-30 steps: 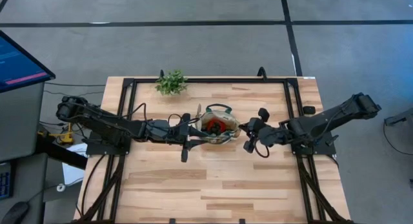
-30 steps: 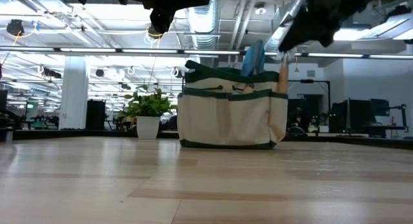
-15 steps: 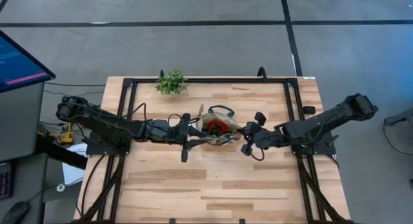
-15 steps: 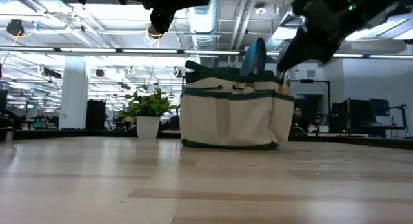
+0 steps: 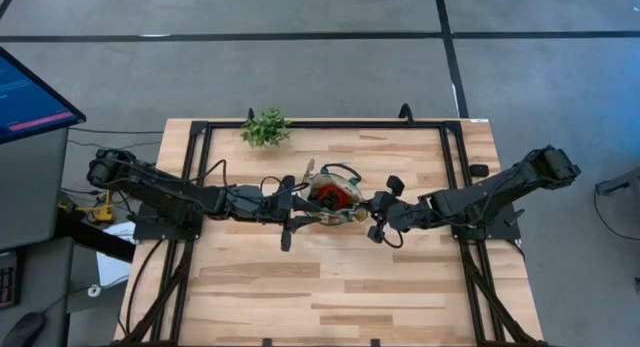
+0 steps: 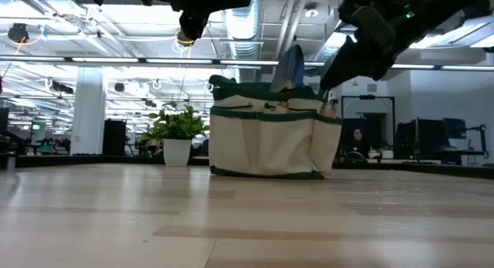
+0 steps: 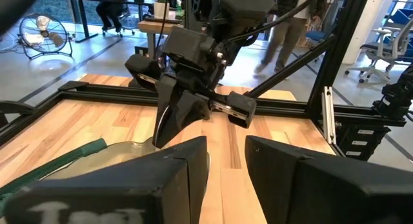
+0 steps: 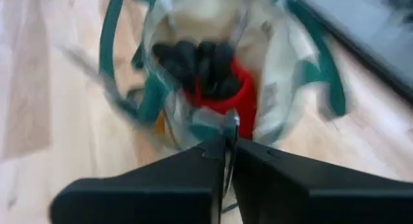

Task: Pick & Place Garden tools in Gardening bag
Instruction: Put the trowel into the gardening bag, then return to home position

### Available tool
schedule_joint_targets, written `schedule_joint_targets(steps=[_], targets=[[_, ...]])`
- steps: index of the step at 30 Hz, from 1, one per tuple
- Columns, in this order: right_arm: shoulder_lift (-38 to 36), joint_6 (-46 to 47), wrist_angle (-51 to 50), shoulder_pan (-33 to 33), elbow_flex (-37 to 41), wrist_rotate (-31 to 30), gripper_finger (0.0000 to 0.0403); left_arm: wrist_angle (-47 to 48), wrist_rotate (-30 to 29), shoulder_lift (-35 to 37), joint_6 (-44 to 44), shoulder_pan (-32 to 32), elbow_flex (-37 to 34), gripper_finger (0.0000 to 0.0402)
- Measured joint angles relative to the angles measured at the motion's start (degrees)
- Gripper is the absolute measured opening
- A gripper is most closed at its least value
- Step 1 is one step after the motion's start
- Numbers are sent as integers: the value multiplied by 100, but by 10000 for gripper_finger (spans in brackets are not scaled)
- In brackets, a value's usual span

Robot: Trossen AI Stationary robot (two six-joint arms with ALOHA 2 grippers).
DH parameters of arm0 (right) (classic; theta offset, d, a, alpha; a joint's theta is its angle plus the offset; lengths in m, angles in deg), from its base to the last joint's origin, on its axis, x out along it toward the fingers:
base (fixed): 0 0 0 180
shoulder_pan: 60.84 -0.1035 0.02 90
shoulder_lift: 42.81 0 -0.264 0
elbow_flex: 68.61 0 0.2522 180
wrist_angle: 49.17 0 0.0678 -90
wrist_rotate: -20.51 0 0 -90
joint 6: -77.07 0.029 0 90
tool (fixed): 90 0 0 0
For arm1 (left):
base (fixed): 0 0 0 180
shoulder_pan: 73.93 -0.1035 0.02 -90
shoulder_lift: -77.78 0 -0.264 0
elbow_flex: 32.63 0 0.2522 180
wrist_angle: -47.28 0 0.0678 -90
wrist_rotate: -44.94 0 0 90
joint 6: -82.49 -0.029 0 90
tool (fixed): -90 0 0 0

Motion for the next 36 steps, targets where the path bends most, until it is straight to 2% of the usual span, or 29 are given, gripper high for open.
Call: schedule_joint_targets(steps=[5, 15, 21, 26, 29, 32, 36], targets=[[-191, 2, -51, -7, 25, 209, 45, 0, 2, 0, 0, 0, 0, 95], [-829, -230, -31, -27, 22, 525, 147, 0, 17, 0, -17, 0, 0, 95], [-1508, -343, -297, -88, -232, 490, 174, 0, 22, 0, -34, 0, 0, 95], [-1996, -401, -437, -288, -502, 487, 168, 6, 34, 12, -411, 16, 0, 95], [-2220, -769, -449, -440, -525, 780, 148, 157, 162, 169, -627, 65, -4, 95], [-2325, -951, -483, -587, -525, 1041, 112, 481, 241, 452, -647, 167, -7, 95], [-2344, -1268, -559, -774, -525, 1056, 46, 911, 202, 975, -658, 348, -7, 85]])
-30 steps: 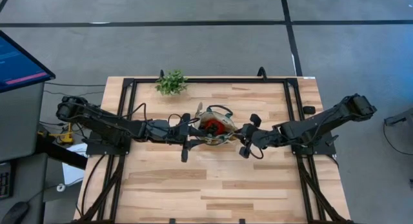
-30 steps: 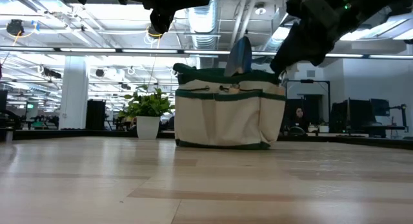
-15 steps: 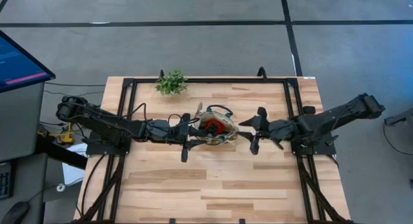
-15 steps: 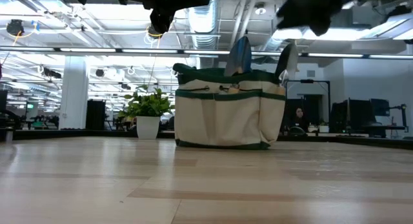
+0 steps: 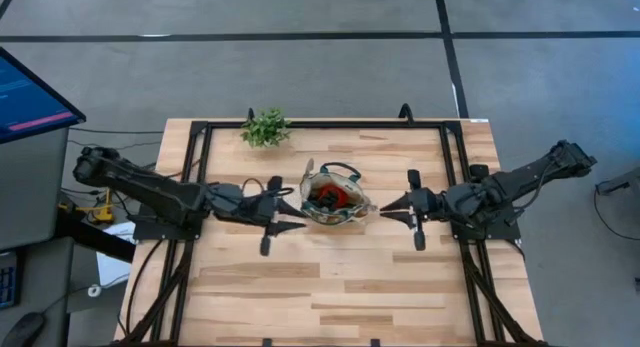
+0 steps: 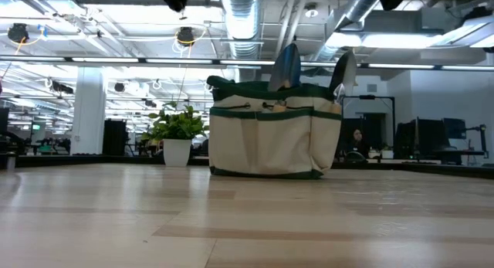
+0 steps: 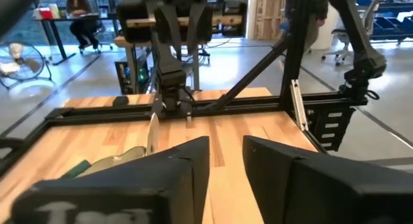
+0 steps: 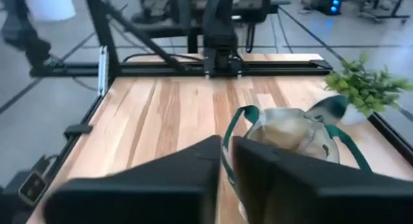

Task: Pick & Place Garden tools in Gardening bag
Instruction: Return to home position

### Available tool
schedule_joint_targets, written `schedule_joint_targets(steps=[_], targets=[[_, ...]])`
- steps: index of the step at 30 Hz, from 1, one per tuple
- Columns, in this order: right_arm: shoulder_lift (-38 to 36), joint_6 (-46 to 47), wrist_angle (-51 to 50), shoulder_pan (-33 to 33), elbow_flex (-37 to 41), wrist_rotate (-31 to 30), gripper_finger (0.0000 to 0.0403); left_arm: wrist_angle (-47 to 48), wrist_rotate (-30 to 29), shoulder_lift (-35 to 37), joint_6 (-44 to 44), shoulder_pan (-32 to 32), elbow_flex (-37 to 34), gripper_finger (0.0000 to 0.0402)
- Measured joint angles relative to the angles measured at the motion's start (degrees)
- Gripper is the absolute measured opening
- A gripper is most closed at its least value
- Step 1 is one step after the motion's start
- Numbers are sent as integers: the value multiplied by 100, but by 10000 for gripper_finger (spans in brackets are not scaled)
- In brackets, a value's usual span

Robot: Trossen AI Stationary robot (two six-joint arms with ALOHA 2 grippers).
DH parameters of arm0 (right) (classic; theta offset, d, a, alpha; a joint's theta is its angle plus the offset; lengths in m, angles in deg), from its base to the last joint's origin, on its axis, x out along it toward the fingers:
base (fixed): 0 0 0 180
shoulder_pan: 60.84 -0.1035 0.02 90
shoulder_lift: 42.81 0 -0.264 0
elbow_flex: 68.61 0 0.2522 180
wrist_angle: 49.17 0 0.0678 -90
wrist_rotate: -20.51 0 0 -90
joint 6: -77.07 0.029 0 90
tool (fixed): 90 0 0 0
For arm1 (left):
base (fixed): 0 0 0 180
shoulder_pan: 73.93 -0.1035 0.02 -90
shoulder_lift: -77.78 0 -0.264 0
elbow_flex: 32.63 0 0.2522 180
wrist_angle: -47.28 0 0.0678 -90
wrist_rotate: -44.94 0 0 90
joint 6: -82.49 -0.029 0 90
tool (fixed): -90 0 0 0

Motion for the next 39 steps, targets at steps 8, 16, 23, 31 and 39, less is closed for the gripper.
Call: schedule_joint_targets(steps=[8, 16, 23, 31, 39], targets=[[-60, -482, 12, -34, 0, 587, 3, 344, -260, 651, -424, 209, 0, 6], [-633, -1031, -279, 143, 0, 891, 1, 304, 371, 620, -420, -469, -2, 2], [-1506, -1301, -882, 394, 0, 1055, 0, 55, 1209, 653, -253, -1564, 0, 1], [-2191, -1302, -1415, 917, 0, 1197, 0, 674, 1352, 1931, -247, -2129, 0, 1], [-2865, -1325, -1496, 1108, 0, 1484, 0, 2198, 1368, 3344, 90, -2123, 2, 2]])
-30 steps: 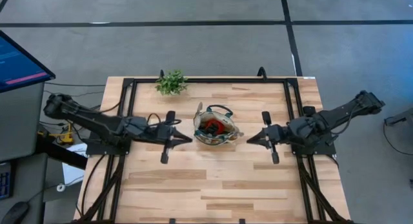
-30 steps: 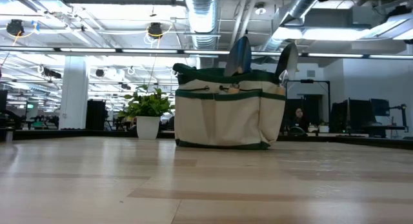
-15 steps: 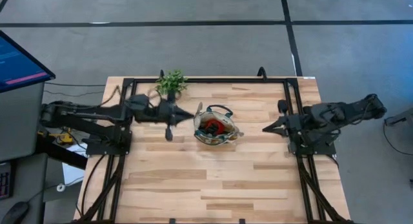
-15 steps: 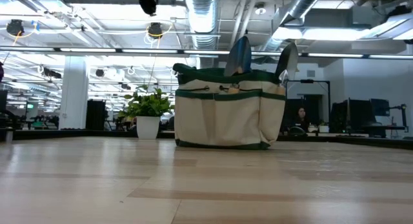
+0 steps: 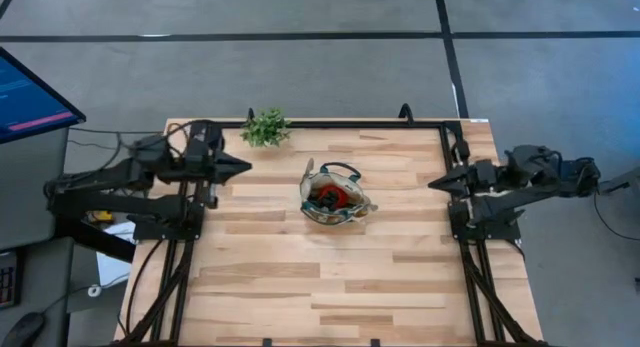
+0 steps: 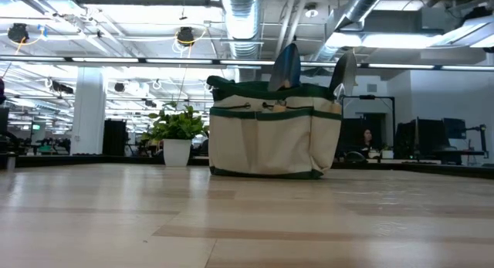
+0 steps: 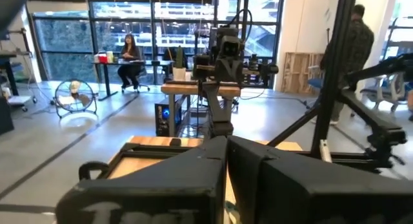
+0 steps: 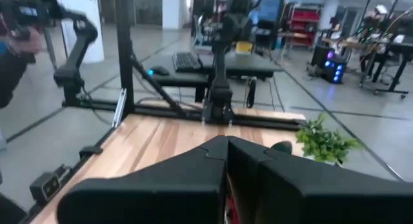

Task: Pick & Place Garden tools in Gardening bag
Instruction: Return to home position

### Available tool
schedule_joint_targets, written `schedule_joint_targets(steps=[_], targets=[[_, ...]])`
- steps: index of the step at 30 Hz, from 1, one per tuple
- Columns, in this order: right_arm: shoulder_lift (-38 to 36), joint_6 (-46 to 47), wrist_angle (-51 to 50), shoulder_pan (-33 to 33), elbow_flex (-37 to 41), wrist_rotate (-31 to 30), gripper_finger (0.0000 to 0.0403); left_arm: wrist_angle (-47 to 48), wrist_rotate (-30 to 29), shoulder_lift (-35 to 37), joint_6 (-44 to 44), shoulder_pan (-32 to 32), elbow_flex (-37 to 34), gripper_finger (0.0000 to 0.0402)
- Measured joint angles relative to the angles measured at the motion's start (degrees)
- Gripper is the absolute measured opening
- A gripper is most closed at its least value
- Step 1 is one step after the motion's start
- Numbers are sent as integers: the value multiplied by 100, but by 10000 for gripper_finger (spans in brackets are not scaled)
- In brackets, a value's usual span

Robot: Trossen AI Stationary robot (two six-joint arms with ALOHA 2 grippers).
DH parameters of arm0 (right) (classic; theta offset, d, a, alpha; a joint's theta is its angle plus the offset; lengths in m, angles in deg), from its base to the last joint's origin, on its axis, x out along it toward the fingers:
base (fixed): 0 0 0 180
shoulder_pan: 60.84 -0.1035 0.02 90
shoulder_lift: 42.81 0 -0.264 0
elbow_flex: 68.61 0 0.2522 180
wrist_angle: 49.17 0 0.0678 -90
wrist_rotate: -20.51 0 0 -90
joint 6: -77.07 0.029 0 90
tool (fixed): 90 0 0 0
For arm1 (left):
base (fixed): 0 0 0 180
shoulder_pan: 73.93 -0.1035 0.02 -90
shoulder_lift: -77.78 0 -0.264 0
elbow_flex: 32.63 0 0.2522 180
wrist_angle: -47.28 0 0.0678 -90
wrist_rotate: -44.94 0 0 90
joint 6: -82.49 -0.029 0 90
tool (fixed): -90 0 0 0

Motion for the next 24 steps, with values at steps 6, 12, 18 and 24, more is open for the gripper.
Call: schedule_joint_targets(steps=[6, 12, 18, 24], targets=[[-358, 33, -120, 2, 0, -4, 0, 574, -22, 603, 88, 0, 0, 1], [-730, 48, -146, 2, 0, -6, 0, 907, -22, 1061, 48, 0, 0, 1], [-1130, 196, -169, 2, 0, -15, 0, 1184, -22, 1408, 37, 0, 0, 1], [-1648, 196, -491, -2, 2, -320, 0, 1203, -22, 1627, -88, 0, 0, 1]])
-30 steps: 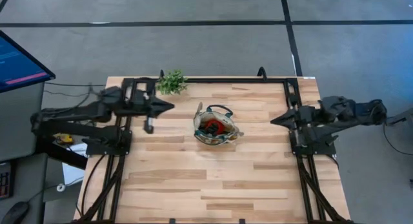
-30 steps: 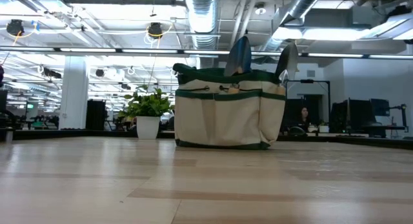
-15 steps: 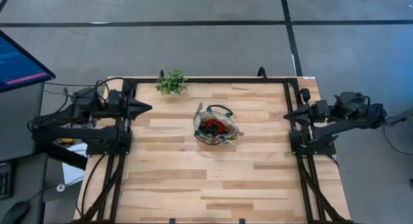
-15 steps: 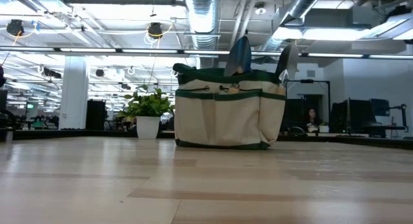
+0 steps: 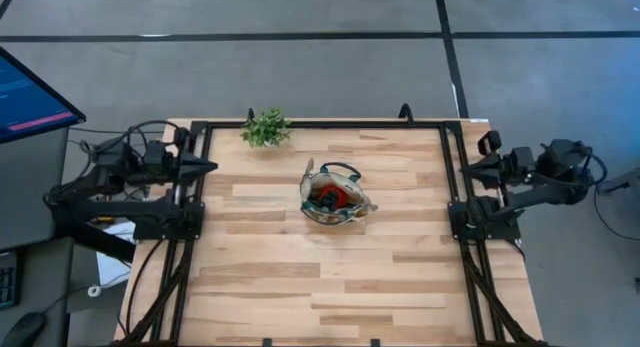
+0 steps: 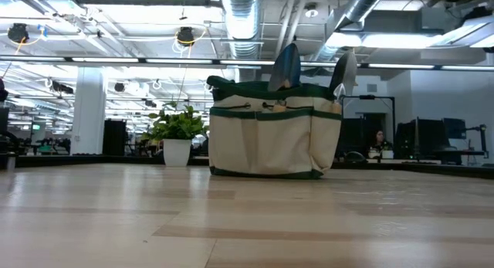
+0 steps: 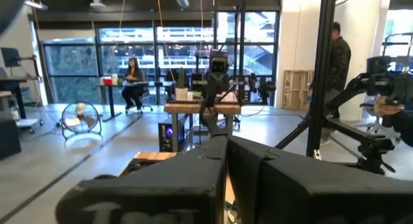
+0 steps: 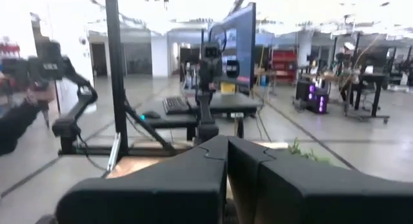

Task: Pick & Place Garden tools in Gardening bag
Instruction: Return to home position

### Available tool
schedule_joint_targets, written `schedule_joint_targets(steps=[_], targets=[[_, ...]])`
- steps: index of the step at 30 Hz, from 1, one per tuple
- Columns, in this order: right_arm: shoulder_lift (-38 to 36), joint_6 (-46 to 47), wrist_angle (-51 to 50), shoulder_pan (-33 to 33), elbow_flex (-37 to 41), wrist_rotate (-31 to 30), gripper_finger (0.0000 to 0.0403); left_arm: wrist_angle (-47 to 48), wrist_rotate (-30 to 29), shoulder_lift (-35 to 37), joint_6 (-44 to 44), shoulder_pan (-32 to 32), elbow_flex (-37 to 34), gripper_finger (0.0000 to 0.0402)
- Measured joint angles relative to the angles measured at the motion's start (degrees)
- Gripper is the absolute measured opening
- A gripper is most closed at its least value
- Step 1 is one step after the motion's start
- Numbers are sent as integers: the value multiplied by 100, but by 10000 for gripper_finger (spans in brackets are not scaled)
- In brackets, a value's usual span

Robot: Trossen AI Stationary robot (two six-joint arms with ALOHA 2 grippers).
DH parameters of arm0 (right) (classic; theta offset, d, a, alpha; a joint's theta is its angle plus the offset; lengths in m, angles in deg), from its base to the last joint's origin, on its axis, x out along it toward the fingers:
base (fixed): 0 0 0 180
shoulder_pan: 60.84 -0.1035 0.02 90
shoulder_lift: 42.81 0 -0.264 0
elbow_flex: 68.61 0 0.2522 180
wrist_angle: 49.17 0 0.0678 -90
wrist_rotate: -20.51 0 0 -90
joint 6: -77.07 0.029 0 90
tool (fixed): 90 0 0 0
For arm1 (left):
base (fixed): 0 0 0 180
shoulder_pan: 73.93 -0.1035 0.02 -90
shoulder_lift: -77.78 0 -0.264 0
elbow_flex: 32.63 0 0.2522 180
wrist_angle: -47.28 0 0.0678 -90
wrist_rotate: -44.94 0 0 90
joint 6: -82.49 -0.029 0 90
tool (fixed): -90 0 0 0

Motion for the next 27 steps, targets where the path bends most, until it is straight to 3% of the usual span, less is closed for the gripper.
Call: schedule_joint_targets(steps=[6, 20, 27], targets=[[-475, 149, -64, 0, -2, -1, 0, 92, 30, 369, -21, 0, 0, 2], [-490, 140, -133, 0, -54, -2, 0, 830, 140, 1821, -36, 0, 0, 2], [-490, 140, -279, 0, -50, -2, 0, 1016, 132, 1807, -95, 0, -82, 2]])
